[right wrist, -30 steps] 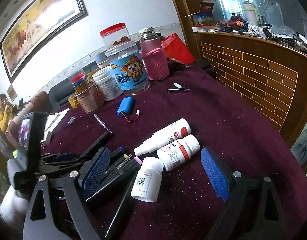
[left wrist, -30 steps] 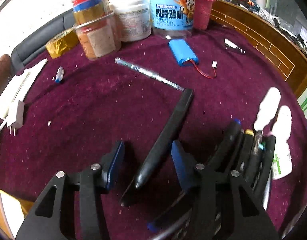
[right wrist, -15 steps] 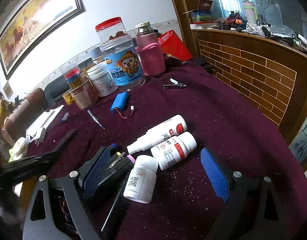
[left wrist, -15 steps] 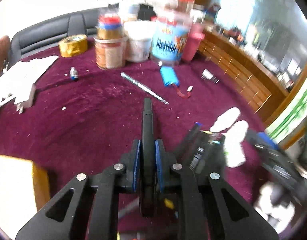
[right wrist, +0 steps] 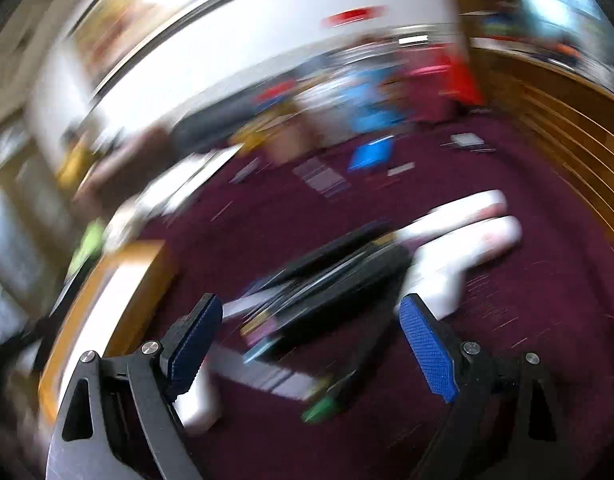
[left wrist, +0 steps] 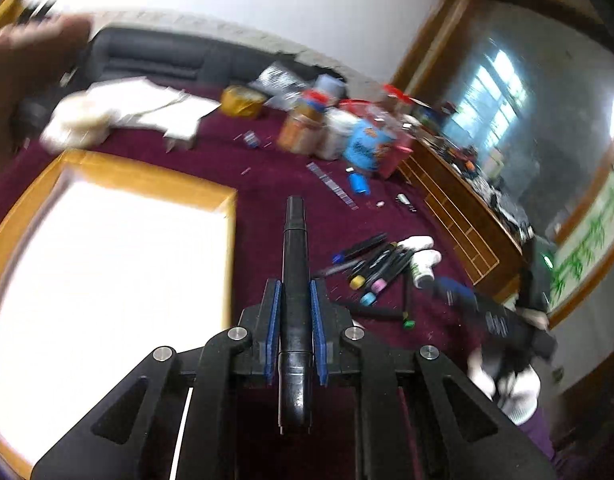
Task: Organize rigid objects
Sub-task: 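Carry marker and bottle into the yellow-rimmed white box and open both tools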
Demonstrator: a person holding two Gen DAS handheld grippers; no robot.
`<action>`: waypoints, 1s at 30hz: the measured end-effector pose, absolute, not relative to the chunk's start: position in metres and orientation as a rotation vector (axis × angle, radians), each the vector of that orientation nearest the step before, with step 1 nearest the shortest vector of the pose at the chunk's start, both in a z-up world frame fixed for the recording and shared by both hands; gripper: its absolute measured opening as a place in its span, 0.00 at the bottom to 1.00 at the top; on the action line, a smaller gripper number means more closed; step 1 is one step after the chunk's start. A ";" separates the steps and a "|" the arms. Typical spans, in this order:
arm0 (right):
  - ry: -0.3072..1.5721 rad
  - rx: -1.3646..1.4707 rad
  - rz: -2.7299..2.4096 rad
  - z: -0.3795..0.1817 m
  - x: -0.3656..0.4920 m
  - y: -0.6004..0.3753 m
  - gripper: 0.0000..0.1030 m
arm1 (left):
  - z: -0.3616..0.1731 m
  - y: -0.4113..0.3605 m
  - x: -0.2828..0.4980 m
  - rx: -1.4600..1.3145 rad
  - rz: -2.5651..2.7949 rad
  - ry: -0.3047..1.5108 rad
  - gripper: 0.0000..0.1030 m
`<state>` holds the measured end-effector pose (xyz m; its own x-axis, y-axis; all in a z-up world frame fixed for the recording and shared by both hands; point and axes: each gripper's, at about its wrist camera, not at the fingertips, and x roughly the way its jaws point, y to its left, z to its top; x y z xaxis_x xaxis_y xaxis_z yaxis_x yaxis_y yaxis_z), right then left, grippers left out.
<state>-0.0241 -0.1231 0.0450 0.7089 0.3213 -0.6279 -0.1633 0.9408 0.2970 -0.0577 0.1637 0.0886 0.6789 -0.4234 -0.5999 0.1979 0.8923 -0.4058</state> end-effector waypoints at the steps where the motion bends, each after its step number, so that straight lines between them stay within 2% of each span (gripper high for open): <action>1: 0.763 0.170 0.328 0.044 -0.031 -0.104 0.85 | 0.080 0.174 -0.059 -0.353 -0.345 0.762 0.12; 3: 0.820 0.073 0.410 0.037 -0.040 -0.068 0.84 | 0.069 0.188 -0.061 -0.387 -0.327 0.777 0.12; 6: 0.874 -0.025 0.444 0.023 -0.040 -0.033 0.75 | 0.057 0.203 -0.066 -0.437 -0.307 0.797 0.12; 8: 0.909 -0.067 0.430 0.012 -0.034 -0.020 0.58 | 0.055 0.210 -0.069 -0.447 -0.296 0.795 0.12; 9: 0.930 -0.072 0.427 0.008 -0.029 -0.016 0.53 | 0.055 0.212 -0.071 -0.450 -0.295 0.793 0.12; 11: 0.976 -0.076 0.414 -0.001 -0.019 -0.011 0.32 | 0.055 0.218 -0.074 -0.454 -0.297 0.787 0.12; 12: 1.001 -0.076 0.412 -0.005 -0.015 -0.011 0.25 | 0.056 0.220 -0.074 -0.455 -0.297 0.785 0.12; 16: 1.015 -0.020 0.419 0.001 -0.021 -0.021 0.23 | 0.056 0.231 -0.070 -0.464 -0.310 0.797 0.12; 21: 0.971 0.062 0.479 0.035 -0.025 -0.015 0.24 | 0.057 0.237 -0.047 -0.458 -0.323 0.839 0.12; 26: 0.963 0.162 0.590 0.063 0.002 0.029 0.24 | 0.045 0.240 0.004 -0.486 -0.289 0.908 0.12; 30: 0.993 0.203 0.610 0.062 0.024 0.070 0.24 | 0.027 0.245 0.036 -0.521 -0.254 0.961 0.12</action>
<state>0.0242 0.0697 0.0616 0.3968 0.5669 -0.7220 -0.3877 0.8164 0.4280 0.0357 0.2454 0.0273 0.5559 -0.4288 -0.7121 -0.0217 0.8489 -0.5281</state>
